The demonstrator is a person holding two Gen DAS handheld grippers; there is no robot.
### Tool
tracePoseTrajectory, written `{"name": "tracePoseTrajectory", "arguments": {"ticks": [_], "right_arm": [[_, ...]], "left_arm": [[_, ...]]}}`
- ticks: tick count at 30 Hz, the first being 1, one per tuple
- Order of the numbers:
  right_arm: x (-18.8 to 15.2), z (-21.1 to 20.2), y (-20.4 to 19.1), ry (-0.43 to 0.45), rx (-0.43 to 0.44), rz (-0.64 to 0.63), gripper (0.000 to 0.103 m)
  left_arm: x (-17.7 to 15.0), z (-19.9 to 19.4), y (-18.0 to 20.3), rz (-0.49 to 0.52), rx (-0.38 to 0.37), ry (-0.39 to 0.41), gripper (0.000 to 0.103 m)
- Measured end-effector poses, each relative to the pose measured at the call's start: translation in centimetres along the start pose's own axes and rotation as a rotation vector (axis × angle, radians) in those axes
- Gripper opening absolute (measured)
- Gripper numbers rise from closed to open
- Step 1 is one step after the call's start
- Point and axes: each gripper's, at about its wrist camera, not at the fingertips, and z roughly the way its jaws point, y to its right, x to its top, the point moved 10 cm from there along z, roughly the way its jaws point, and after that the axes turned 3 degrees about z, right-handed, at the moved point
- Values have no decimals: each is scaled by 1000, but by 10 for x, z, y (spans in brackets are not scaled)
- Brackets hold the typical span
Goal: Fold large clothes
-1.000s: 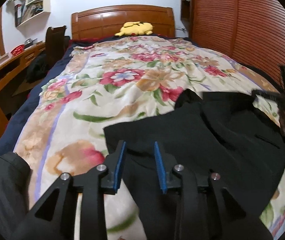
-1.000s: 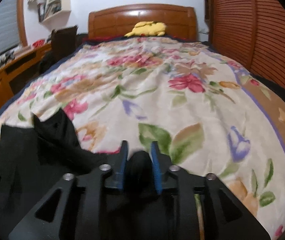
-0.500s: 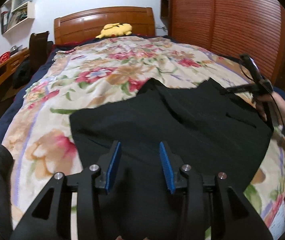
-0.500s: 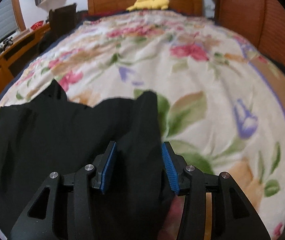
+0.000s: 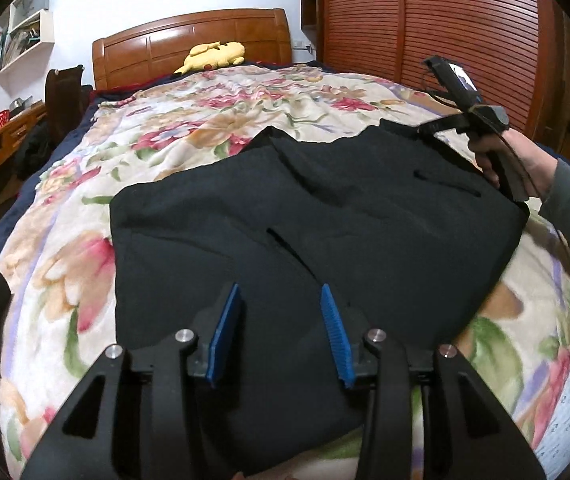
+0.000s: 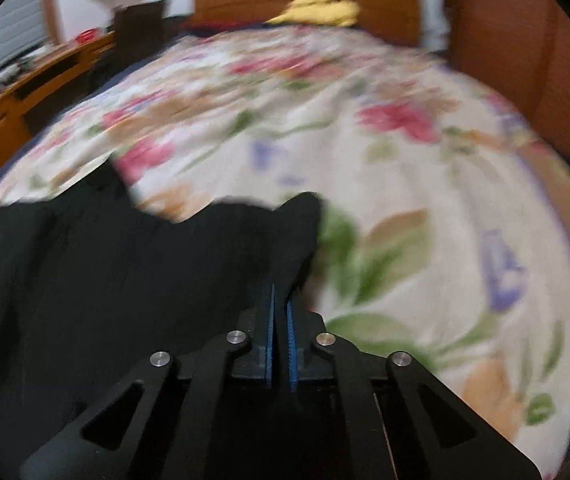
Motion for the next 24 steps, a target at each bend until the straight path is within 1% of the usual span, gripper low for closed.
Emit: {"name": "tracePoseTrajectory", "arguments": {"ticks": [1,3,8,12,13,16,20,24], "right_arm": [[7,-3,6,31,-31,25,1],[16,-6,14,65,-76,53,0],[19,3,24,43,-128,44,0],[21,4,41,43,-171,75,0],[22,0,47,54,-188,85,0],[23,-16,59,95,-150,132,0],[17,-46,54,137,-96,93,0],[-6,-77,40,154,-41,44,4]], "left_arm": [[0,-1,-1,-4,-3,1,42],[2,-5,-2,-9,-8,16,42],[1,-14,-3,-18,-19,33,45],[-2,-16,-1,-20,-18,31,47],[-1,-16,-1,-23,-23,31,48],[1,-20,2,-17,-25,39,50],[3,-22,5,-16,-22,45,53],[4,-21,8,-15,-22,46,54]]}}
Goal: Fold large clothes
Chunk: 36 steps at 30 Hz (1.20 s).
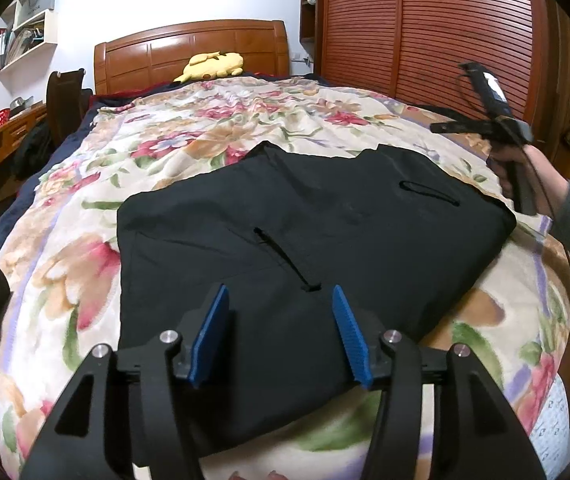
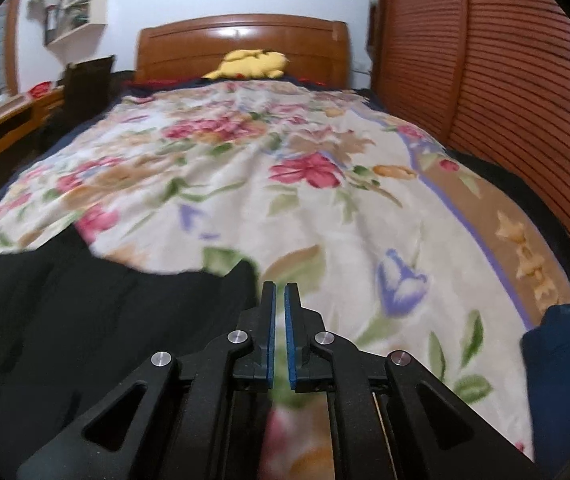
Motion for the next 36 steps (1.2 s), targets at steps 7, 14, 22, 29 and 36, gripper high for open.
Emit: {"name": "tracePoseTrajectory", "arguments": {"ticks": [7,14,22,29,36], "right_arm": [[-49,-50,-24,-28,116,-29,40],[-100,-79,-28,-86,131,-50,47],[-139,-88,-6,-143,100,-2,47],[-152,-82,5,-165,75,37,59],[-158,-71,7,-186,91,66,66]], "left_arm": [[-2,0,6,5,8,0,54],[-14,-2,7,-9,-1,-10,55],[-24,1,4,-13,4,-25,55],[-32,7,0,-11,17,-40,56],[-37,9,-6,-20,29,-51,56]]}}
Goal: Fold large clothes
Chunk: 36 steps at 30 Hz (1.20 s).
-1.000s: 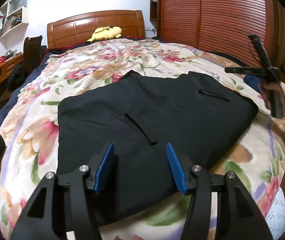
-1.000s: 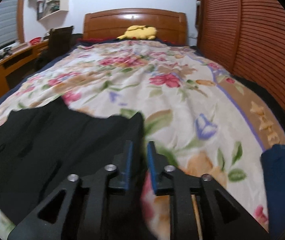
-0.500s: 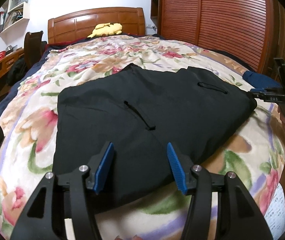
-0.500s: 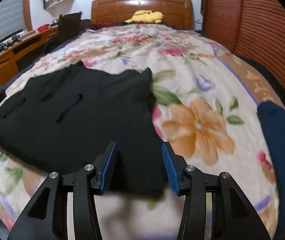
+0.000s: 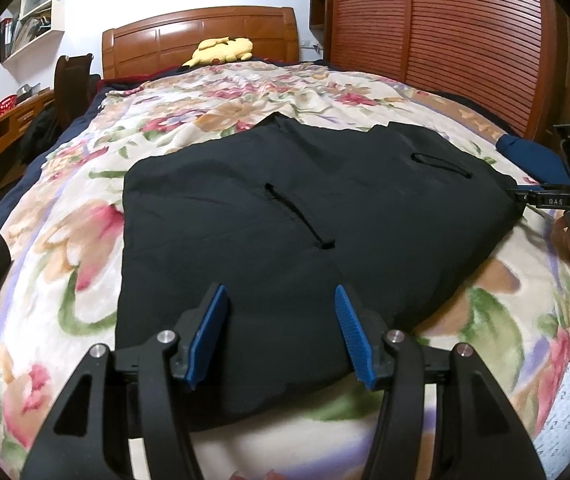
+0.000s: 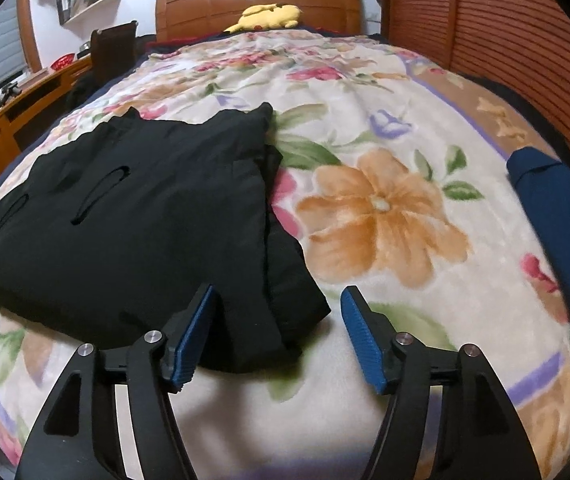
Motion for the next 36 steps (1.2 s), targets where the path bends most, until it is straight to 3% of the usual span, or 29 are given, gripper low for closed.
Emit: {"name": "tracePoseTrajectory", "arguments": {"ticks": [11,17,24,28,36], "right_arm": [[-3,14,-6,-40,81,22,66],[-7,15,-16,-61,151,35,51],[-8,11,-22,-56,173,25,38],[-1,-3,-28,0,169,-6,18],[50,-65,-60,187,166,-73,11]], "left_arm": [[-4,5,1,8,9,-14,57],[-4,5,1,8,9,-14,57],[-4,5,1,9,10,-14,57],[-4,6,0,9,13,-15,57],[-8,7,-6,-9,15,-14,57]]}}
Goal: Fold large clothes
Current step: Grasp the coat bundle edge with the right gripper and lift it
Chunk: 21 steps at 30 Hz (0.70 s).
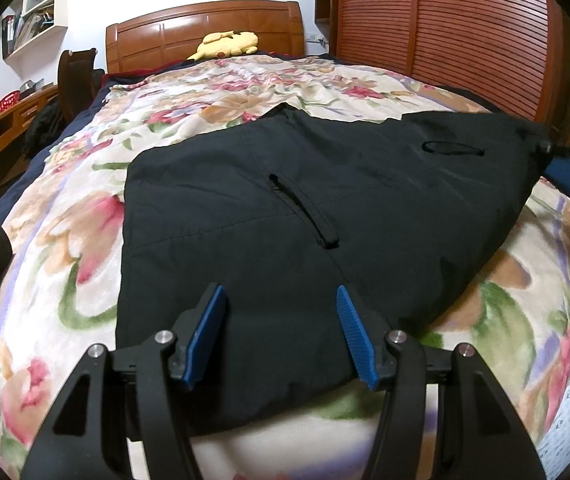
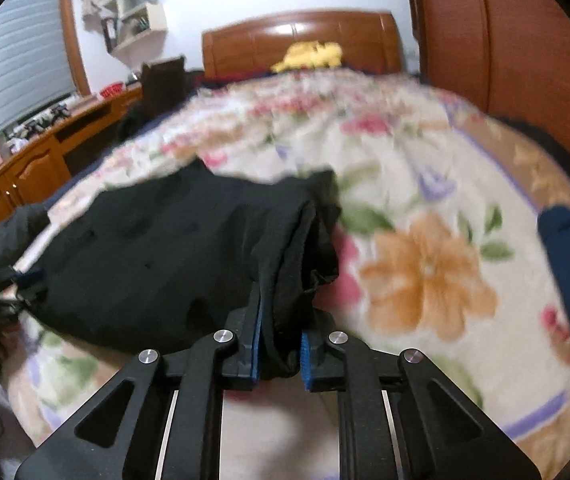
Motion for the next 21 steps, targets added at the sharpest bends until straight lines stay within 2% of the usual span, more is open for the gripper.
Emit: {"name": "tracePoseTrajectory", "arguments": {"ticks": [11,14,21], "right_arm": [[45,-6,-62,68,40,-98,9],[56,-6,-96,87,74,-162,9],[69,9,-202,105,185,-309,7]], "left_arm": [[1,-21,-13,-28,-14,32,57],[4,-32,-27,-47,-4,52,57],[7,-59,-71,-101,46,95,58]]}}
